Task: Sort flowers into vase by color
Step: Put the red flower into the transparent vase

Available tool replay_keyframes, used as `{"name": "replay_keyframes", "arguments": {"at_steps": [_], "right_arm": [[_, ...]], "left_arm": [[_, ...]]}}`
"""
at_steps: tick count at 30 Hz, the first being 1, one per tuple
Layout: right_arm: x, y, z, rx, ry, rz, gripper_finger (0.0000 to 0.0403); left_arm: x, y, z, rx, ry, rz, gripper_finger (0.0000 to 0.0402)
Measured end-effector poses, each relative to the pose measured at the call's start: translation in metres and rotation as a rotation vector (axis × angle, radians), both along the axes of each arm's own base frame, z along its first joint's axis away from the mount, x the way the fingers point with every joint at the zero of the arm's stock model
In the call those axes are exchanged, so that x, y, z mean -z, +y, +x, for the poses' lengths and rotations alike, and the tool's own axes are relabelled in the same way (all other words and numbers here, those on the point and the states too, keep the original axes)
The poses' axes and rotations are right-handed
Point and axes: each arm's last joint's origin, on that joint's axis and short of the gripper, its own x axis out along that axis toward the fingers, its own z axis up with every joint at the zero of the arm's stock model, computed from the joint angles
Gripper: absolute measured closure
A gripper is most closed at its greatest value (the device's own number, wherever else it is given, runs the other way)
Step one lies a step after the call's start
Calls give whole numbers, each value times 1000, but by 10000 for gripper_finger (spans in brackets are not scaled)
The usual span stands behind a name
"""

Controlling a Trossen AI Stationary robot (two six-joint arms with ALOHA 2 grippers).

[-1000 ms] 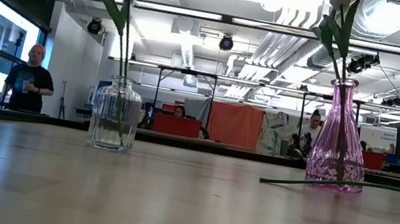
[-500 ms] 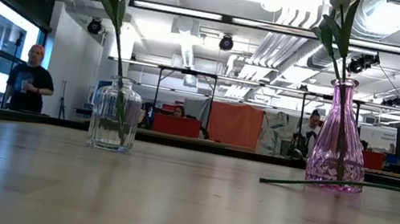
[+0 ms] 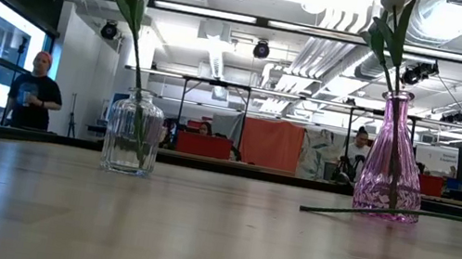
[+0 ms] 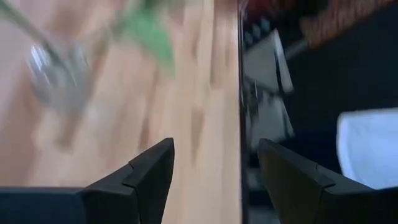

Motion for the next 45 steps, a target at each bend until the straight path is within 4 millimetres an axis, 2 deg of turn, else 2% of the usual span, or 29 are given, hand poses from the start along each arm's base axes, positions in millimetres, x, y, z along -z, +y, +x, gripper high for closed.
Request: {"name": "replay_keyframes", "arguments": {"at_steps": [4, 7, 12, 15, 17, 21, 24, 27, 29, 32, 35, 36, 40, 45], "right_arm": [[6, 3, 2, -112, 82, 54, 139], [10, 9, 3, -190, 147, 116, 139], [26, 37, 3, -365, 374, 250, 139], [43, 65, 0, -454, 587, 327, 139], [59, 85, -4, -451, 751, 372, 139], [100, 118, -18, -337, 1141, 432, 139], [130, 129, -37, -192, 1470, 439, 140], [152, 127, -57, -5, 1730, 380, 156], [159, 121, -68, 122, 1845, 318, 185], [173, 110, -77, 228, 1925, 281, 264], [199, 99, -86, 244, 1966, 350, 366], [208, 96, -89, 241, 1965, 377, 384], [238, 78, -102, 330, 1922, 524, 379], [252, 67, -105, 401, 1821, 617, 399]], "left_arm": [[6, -7, -6, 52, 122, -75, 181], [6, -13, -8, 41, 122, -77, 181], [3, -20, -12, -42, 60, -43, 181], [3, -25, -15, -62, 43, -28, 181], [6, -29, -15, -79, 21, -37, 181], [29, -39, -14, -109, 1, -106, 181], [53, -46, -11, -118, 6, -177, 181], [74, -52, -8, -132, -6, -256, 181], [85, -53, -7, -142, -20, -298, 181], [95, -53, -6, -178, -56, -317, 181], [97, -51, -5, -248, -89, -304, 181], [96, -51, -4, -268, -102, -302, 181], [95, -50, -4, -291, -136, -277, 181], [95, -49, -4, -308, -145, -267, 182]]}}
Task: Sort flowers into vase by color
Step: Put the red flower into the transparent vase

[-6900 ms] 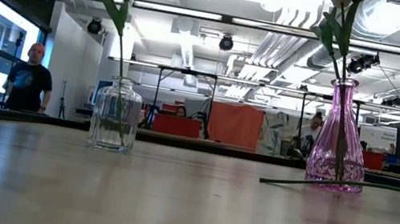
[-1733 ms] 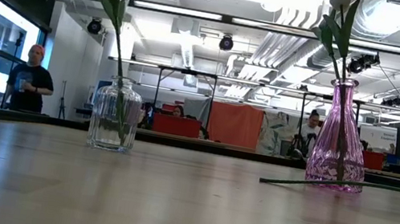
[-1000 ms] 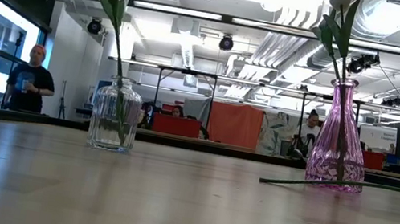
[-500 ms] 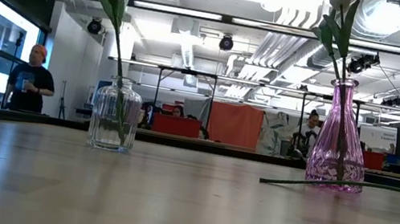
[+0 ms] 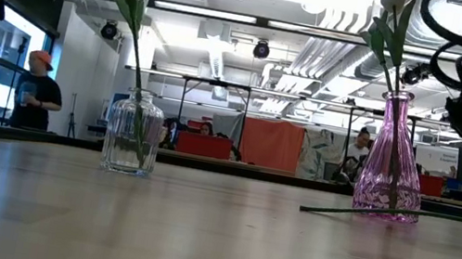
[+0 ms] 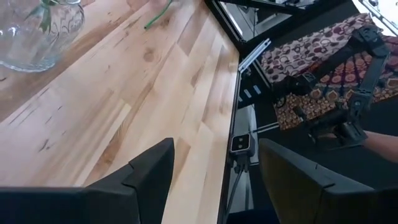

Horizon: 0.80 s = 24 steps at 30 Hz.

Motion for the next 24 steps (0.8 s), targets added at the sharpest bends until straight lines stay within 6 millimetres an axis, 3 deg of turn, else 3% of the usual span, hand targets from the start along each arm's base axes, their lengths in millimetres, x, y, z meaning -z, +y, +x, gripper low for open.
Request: {"name": "replay_keyframes", "arguments": {"at_steps": [7, 17, 24], "right_arm": [[-2, 2, 6, -38, -79, 19, 400], [-4, 2, 10, 47, -149, -14, 393], [-6, -5, 11, 102, -197, -133, 387]], "left_arm": [[0, 0, 0, -4, -1, -12, 182], [0, 0, 0, -14, -5, -6, 182], [0, 1, 0, -14, -4, 20, 182]]}}
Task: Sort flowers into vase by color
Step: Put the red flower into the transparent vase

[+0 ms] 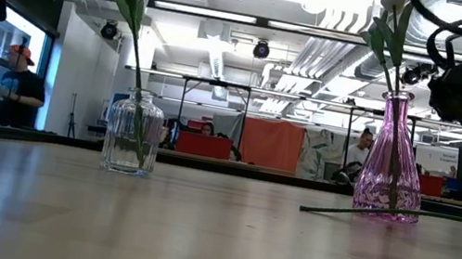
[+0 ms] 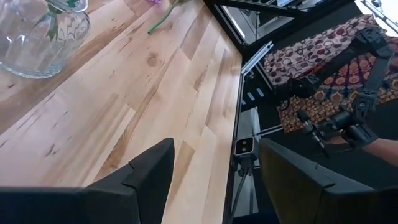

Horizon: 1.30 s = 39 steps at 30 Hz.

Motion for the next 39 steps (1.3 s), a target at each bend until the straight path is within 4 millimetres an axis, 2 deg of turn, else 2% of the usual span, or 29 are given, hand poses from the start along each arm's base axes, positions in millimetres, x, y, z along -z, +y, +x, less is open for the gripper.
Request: {"name": "replay_keyframes", "arguments": {"at_steps": [9, 17, 23, 28, 34, 39], "right_arm": [[13, -4, 5, -12, 76, -59, 387], [22, 3, 15, -131, 61, -71, 387], [26, 10, 21, -303, 63, -7, 387], [26, 20, 20, -548, 47, 31, 393], [24, 39, 9, -866, 64, 150, 402], [4, 56, 6, -981, 116, 113, 402]], "left_arm": [[0, 1, 0, -7, -3, 17, 182], [0, 1, 0, -22, -8, 22, 182], [0, 1, 0, -23, -8, 22, 182], [0, 1, 0, -24, -9, 22, 182], [0, 1, 0, -26, -9, 17, 182], [0, 1, 0, -27, -9, 19, 182]]}}
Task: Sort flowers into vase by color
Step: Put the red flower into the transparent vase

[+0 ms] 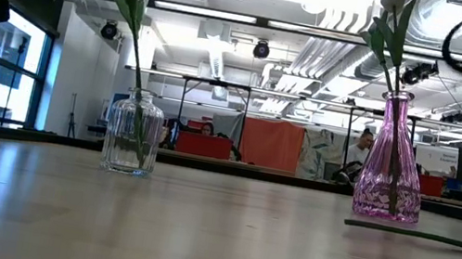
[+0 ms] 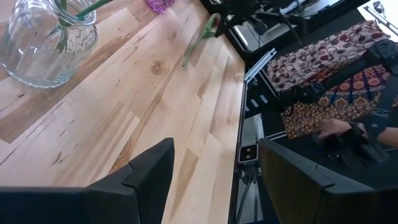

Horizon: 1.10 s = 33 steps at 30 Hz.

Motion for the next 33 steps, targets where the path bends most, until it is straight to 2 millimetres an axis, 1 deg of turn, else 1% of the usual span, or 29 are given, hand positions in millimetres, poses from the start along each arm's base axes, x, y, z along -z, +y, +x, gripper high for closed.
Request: {"name": "replay_keyframes", "arguments": {"at_steps": [2, 3, 6, 8, 12, 14, 17, 18, 21, 24, 28, 33], "right_arm": [[-13, 6, 3, 27, -7, -28, 402], [-19, 8, 4, 75, -3, -30, 402], [-26, 17, 2, 326, 38, -8, 402], [-23, 23, -4, 500, 82, 19, 402], [-6, 32, -23, 842, 226, 76, 402], [-2, 37, -29, 1004, 276, 135, 402], [2, 44, -37, 1150, 284, 178, 402], [2, 45, -38, 1175, 283, 180, 400], [2, 45, -39, 1161, 273, 177, 381], [-1, 43, -36, 1077, 231, 178, 345], [-9, 36, -30, 930, 174, 185, 280], [-16, 21, -22, 651, 45, 124, 191]], "left_arm": [[0, 0, 0, -1, 1, 1, 182], [0, 0, 0, -1, 1, 2, 182], [0, 0, 0, -2, 3, 5, 182], [1, 0, 0, -4, 2, 15, 182], [0, 1, 0, -15, -14, 61, 182], [0, 1, 0, -13, -16, 69, 182], [0, 1, 0, -4, -12, 61, 182], [0, 1, 0, -1, -11, 59, 182], [0, 1, 0, 1, -11, 58, 182], [0, 1, 0, 1, -11, 57, 182], [0, 1, 0, 1, -11, 54, 182], [0, 1, 0, -1, -10, 48, 182]]}}
